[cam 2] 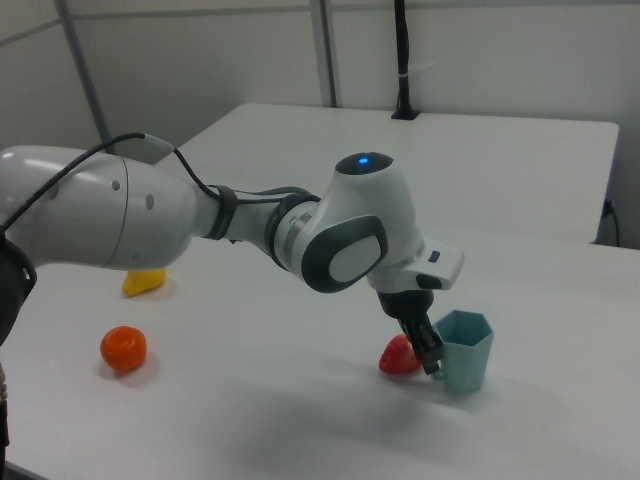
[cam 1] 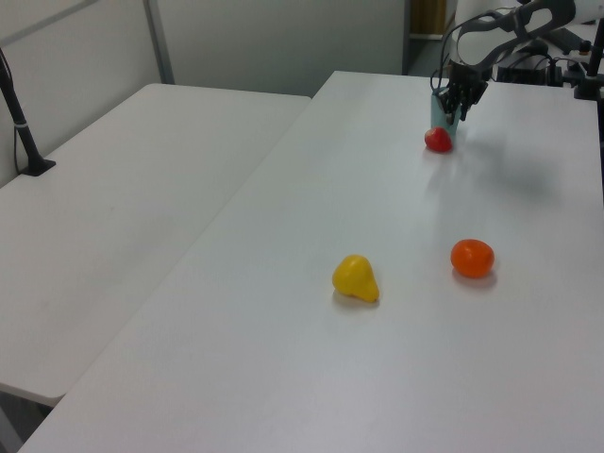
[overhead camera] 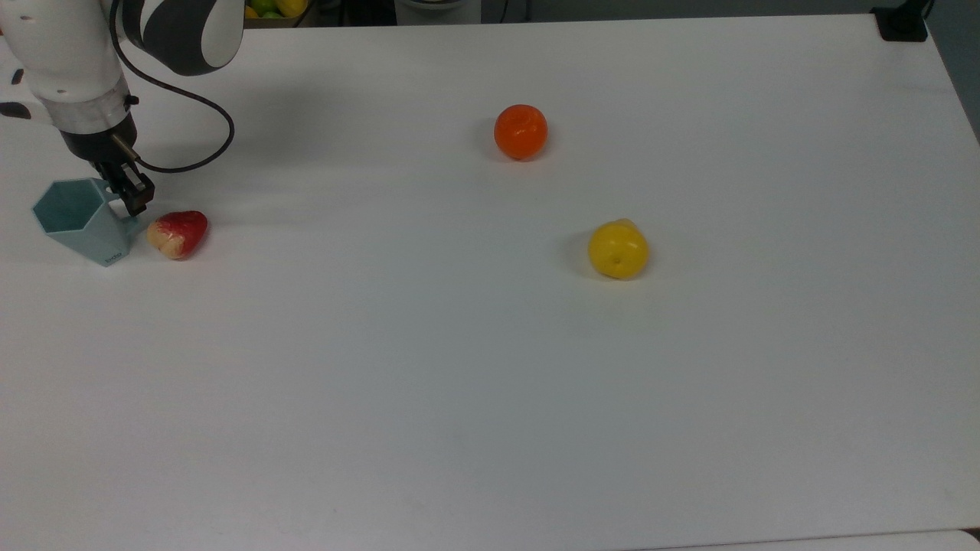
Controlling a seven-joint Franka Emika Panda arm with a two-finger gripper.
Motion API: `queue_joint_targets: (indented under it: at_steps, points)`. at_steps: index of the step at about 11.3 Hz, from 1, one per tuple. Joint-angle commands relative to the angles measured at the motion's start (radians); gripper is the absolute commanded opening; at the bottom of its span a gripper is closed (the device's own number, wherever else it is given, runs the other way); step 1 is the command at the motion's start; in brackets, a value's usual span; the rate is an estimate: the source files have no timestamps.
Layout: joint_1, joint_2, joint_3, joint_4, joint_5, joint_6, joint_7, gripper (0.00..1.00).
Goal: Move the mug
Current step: 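Close the gripper on the teal mug's rim, then lift the teal mug and carry it toward the orange ball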
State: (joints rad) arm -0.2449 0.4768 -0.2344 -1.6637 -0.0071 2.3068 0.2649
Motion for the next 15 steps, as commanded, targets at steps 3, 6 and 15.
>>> queue_joint_targets:
  at_steps: [3,6,15]
  points:
    - [0.013,-0.014,-0.009,-0.024,-0.019,0.029,0.027,0.19]
    - [0.012,-0.023,-0.009,-0.025,-0.019,0.028,0.027,0.09]
    - [0.085,-0.188,-0.002,-0.021,-0.016,-0.052,-0.018,0.06]
